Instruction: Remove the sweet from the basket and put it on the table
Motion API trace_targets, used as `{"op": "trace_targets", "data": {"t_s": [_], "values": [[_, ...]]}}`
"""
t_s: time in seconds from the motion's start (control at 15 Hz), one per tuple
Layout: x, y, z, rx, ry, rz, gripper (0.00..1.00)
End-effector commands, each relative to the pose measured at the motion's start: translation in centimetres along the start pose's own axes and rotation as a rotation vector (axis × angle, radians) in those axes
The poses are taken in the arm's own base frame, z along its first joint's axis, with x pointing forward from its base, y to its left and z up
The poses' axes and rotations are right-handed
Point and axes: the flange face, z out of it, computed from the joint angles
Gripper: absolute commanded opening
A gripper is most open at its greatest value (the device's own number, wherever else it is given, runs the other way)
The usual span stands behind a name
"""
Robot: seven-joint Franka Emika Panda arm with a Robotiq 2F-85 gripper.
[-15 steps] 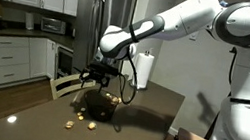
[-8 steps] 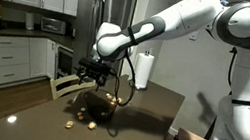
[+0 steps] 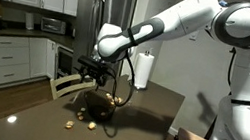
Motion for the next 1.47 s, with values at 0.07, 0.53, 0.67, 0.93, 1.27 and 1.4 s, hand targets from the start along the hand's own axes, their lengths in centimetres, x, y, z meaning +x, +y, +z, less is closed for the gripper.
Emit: {"op": "trace_targets", "data": {"t_s": [0.07, 0.53, 0.67, 0.93, 1.27, 1.4], "values": [[0.8, 0.6, 1.3, -0.034, 0.05, 0.221, 1.0], [0.8, 5.5, 2.0, -0.164, 0.139, 0.383, 1.0], [1.0, 7.2, 2.0, -0.203, 0.144, 0.35, 1.0], [1.9, 8.7, 2.3, -0.287, 0.124, 0.258, 1.0], [3.0, 7.2, 2.9, -0.284, 0.111, 0.084, 1.0], [3.6, 6.3, 3.4, -0.268, 0.092, 0.024, 1.0]]}}
